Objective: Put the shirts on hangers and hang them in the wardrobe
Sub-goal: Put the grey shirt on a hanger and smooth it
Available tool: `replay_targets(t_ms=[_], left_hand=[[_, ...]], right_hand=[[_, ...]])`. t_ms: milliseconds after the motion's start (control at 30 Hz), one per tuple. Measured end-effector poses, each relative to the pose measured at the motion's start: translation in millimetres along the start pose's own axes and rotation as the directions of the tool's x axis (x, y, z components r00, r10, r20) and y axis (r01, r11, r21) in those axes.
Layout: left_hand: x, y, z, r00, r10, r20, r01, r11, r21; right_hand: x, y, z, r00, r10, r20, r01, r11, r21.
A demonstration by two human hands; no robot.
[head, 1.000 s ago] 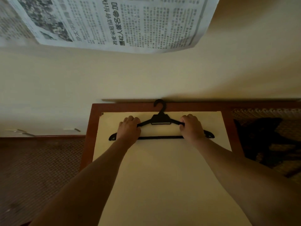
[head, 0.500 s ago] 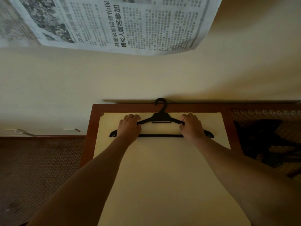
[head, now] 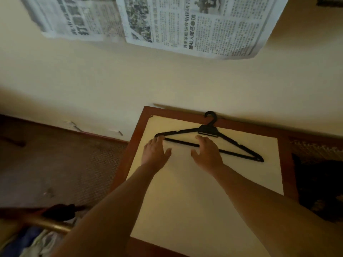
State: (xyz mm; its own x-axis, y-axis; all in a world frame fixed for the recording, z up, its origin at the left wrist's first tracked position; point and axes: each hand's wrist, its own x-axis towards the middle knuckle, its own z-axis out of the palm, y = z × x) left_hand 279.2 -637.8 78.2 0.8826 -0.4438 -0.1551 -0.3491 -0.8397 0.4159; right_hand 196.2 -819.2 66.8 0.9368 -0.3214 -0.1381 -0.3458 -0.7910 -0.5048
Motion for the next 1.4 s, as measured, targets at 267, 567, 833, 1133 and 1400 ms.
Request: replay_targets(t_ms=[267,567,833,1133,1400], left_hand=[[-126,-89,-30,0.926,-0.362,-0.103,0.361,0.932,-0.030],[-291,-201,-47,0.693,-0.702,-0.162,0.654,0.708,-0.268],[-433,-290,-38,0.566,-0.805,-0.178,0.714,0.586,-0.383],[-537,-387,-34,0.388,-0.918,-0.077,0.789,0.374,-0.487],[-518,-447,-12,0.376,-0.925,0.063,0.837,0.309,-0.451]], right_hand=[[-33,-102,54,0.924,-0.307,0.227,0.330,0.941,-0.070],[-125,-244,140,0.685,-0.544,0.484,0.613,0.790,0.018],[-223,-343,234,0.523,-0.546,0.654,0.721,0.693,0.002],[-263,-413,332,0.454,-0.444,0.772,0.736,0.675,-0.045],[-217,-433,407,0.445,-0.374,0.814,0.694,0.718,-0.049]])
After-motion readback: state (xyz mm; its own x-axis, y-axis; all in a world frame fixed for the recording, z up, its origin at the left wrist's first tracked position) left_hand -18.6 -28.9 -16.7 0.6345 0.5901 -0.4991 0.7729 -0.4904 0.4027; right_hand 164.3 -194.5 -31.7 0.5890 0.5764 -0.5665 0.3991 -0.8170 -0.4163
